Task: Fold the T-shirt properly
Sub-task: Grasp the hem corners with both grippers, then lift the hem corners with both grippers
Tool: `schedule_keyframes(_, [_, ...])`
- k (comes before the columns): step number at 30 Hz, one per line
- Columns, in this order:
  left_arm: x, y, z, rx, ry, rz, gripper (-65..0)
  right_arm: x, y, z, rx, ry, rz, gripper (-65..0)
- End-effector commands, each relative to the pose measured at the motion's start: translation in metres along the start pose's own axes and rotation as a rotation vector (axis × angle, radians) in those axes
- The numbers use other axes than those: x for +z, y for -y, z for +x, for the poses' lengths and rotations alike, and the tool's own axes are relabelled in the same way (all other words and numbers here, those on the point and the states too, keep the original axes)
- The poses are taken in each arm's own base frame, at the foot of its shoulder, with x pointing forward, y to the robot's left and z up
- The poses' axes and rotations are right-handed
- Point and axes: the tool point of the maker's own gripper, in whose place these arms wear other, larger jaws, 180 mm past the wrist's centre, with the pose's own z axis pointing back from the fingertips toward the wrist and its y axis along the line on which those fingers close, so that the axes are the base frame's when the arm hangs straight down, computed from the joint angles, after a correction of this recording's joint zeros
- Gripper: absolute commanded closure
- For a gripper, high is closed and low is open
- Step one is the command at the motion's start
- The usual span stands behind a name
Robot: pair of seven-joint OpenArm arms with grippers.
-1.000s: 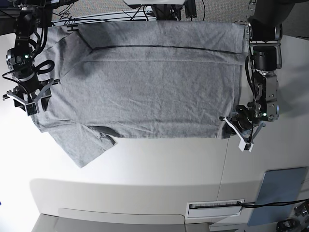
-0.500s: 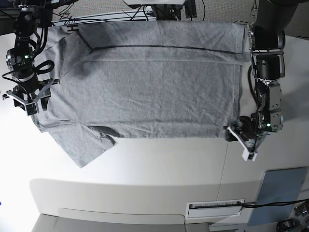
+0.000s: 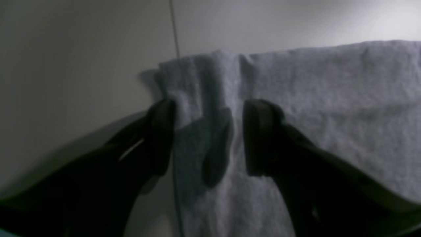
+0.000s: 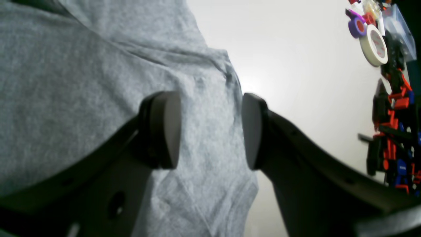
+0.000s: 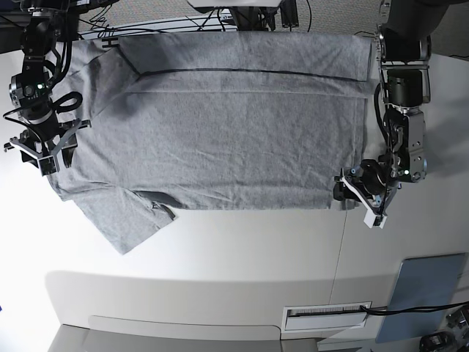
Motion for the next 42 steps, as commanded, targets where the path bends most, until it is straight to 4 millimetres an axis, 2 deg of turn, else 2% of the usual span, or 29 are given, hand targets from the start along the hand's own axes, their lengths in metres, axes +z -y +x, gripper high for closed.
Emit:
schedule_keyframes(1, [0.005,-0.003,0.021,-0.013,0.045,0.002,-33.7,0.002,0.012,0.011,0.010,0.033,-0.027,-29.6])
schedule_keyframes(4, [0.005,-0.003,0.019,-0.011,0.043,0.001,-32.7,0.002,0.012,0.011,0.010,0.032,-0.027,-29.6])
schedule_keyframes(11, [0.000,0.008,0.017,-0.002,0.043,-0.020,-22.6,0.002,0.012,0.011,0.010,0.035,-0.027,-29.6])
schedule_keyframes(13, [-0.002,0.009,0.016,-0.001,0.041,-0.007,-16.6,0.002,0.012,0.011,0.011,0.035,-0.027,-29.6])
schedule_keyframes(16, [-0.003,0.000,0.017,-0.010,0.048,0.047,-1.4,0.002,0.012,0.011,0.011,0.036,-0.027,-29.6])
schedule_keyframes(21, [-0.002,-0.003,0.016,-0.035,0.038,0.064,0.0,0.001,0.013,0.017,0.009,0.055,-0.031,-29.6])
schedule_keyframes(24, [-0.002,-0.003,0.016,-0.035,0.039,0.064,0.0,-0.005,0.021,0.024,-0.008,0.066,-0.048,-29.6])
schedule_keyframes(26, [-0.003,-0.003,0.016,-0.035,0.039,0.064,0.0,-0.014,0.024,0.030,-0.033,0.073,-0.041,-29.6])
schedule_keyframes(28, [-0.002,-0.003,0.016,-0.035,0.037,0.065,0.0,-0.027,0.019,0.036,-0.064,0.081,0.013,-29.6])
schedule_keyframes(34, [-0.002,-0.005,0.011,-0.055,0.012,0.072,0.0,-0.079,0.006,0.053,-0.100,0.026,0.087,-29.6])
schedule_keyframes(39, [-0.002,-0.009,0.008,-0.084,-0.005,0.097,0.0,-0.117,0.017,0.067,-0.140,-0.076,0.102,-29.6])
schedule_keyframes(42, [-0.002,-0.009,0.008,-0.084,-0.005,0.097,0.0,-0.136,0.026,0.068,-0.180,-0.147,0.111,-29.6])
